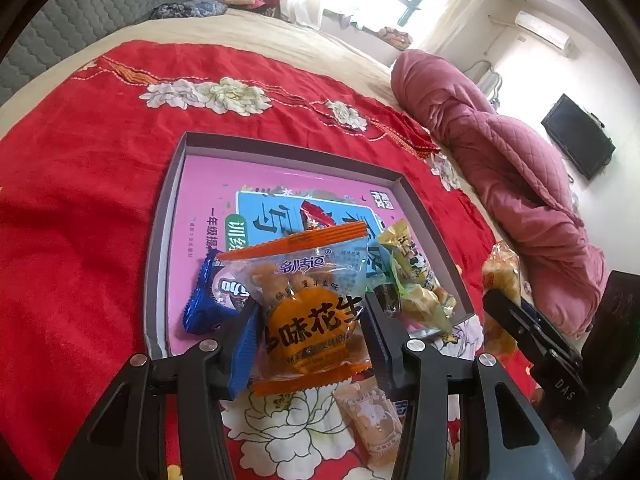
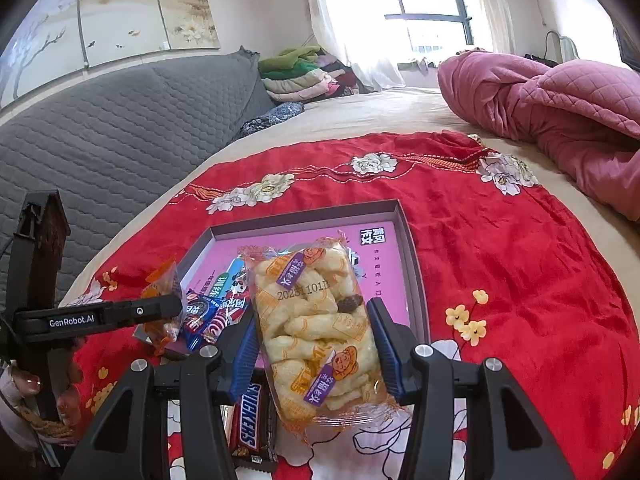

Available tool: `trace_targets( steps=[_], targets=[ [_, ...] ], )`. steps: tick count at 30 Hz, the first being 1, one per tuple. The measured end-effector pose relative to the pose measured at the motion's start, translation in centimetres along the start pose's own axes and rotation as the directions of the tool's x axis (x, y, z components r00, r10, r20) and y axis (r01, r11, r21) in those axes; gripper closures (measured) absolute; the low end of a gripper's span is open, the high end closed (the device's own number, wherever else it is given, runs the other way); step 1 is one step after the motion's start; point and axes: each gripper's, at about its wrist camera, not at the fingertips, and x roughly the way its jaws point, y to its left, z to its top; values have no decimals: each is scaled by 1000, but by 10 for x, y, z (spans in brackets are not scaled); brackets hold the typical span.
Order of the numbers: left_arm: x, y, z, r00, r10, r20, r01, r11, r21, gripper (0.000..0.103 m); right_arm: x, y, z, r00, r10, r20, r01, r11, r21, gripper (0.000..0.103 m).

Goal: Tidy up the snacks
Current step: 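Carry the peanut-puff bag and the orange-labelled peanut bag over the pink tray, then lower both bags into the tray and open both tools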

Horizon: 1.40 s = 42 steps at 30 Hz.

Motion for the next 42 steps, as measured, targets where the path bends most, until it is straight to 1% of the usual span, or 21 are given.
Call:
trace_targets(
  steps=[16, 24, 33, 37, 42],
  targets=[
    [19, 5, 7, 999, 33, 2, -33, 999, 12, 53, 17, -2, 3, 1000, -2, -10, 3, 1000, 15, 51],
    [25, 13, 13, 999, 48, 9, -48, 999, 2, 53, 32, -5, 3, 999, -29, -28, 30, 999, 25, 51],
    [26, 16, 15, 999, 41, 8, -41, 999, -6, 53, 56, -15, 3, 995, -75, -70, 78, 996, 33, 51],
    [26, 17, 15, 999, 36, 6, -36, 999, -15, 53, 60, -17, 3, 994, -89, -67, 92, 995, 32, 51],
    [26, 17, 16, 999, 37, 5, -37, 999, -13, 53, 62, -18, 4, 994, -89, -69, 92, 995, 37, 51]
  ],
)
